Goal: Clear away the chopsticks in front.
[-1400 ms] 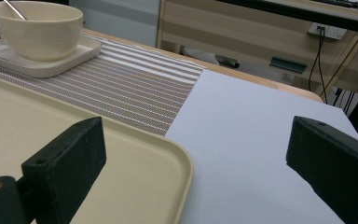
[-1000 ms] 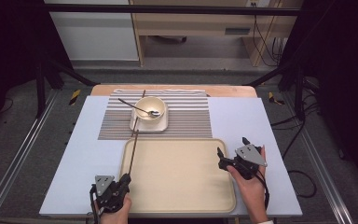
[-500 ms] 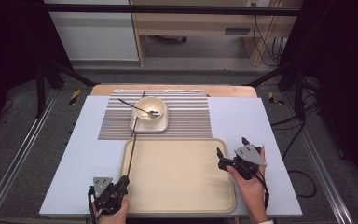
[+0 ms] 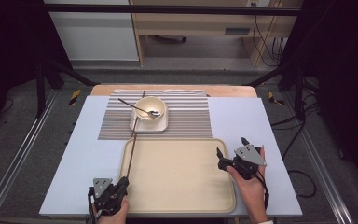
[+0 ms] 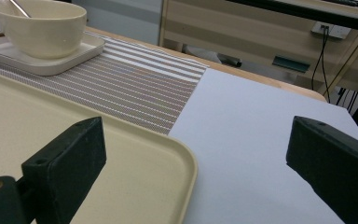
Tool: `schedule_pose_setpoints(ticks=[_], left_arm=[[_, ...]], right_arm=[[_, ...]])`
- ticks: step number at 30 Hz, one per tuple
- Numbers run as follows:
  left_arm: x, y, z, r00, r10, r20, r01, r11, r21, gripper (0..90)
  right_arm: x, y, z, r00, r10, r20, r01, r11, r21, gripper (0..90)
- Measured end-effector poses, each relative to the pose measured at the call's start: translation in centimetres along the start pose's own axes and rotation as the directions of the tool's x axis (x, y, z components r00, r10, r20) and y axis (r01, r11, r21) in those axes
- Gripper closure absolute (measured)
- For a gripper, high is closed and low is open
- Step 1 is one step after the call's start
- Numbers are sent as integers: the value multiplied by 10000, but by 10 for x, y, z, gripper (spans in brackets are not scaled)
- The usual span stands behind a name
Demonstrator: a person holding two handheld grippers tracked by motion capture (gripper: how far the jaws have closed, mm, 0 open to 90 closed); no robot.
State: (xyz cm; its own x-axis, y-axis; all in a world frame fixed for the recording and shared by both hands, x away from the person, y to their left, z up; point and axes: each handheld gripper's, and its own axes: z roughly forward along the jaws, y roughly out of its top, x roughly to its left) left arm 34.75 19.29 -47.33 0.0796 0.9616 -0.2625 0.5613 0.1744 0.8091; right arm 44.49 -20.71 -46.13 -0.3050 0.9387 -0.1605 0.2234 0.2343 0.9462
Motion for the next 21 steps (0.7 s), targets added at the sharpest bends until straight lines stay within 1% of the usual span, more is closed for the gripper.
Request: schedule_pose_setpoints(ticks=[9,16,21], left_arm=[[1,-2,1,10000,-5,-19,5,9999,111,857],[5,-5,1,9999,-134,-100,135,9998,167,857],[5,-6,0,9999,-96,-119,98,9997,202,857]], right_arm=[[0,0,0,10000,-29,-35,29,10000,15,49],[1,0,0,10000,-40,-54,40,10000,44,50],[1,0,1,10000,-72,-59,73,10000,60,50]])
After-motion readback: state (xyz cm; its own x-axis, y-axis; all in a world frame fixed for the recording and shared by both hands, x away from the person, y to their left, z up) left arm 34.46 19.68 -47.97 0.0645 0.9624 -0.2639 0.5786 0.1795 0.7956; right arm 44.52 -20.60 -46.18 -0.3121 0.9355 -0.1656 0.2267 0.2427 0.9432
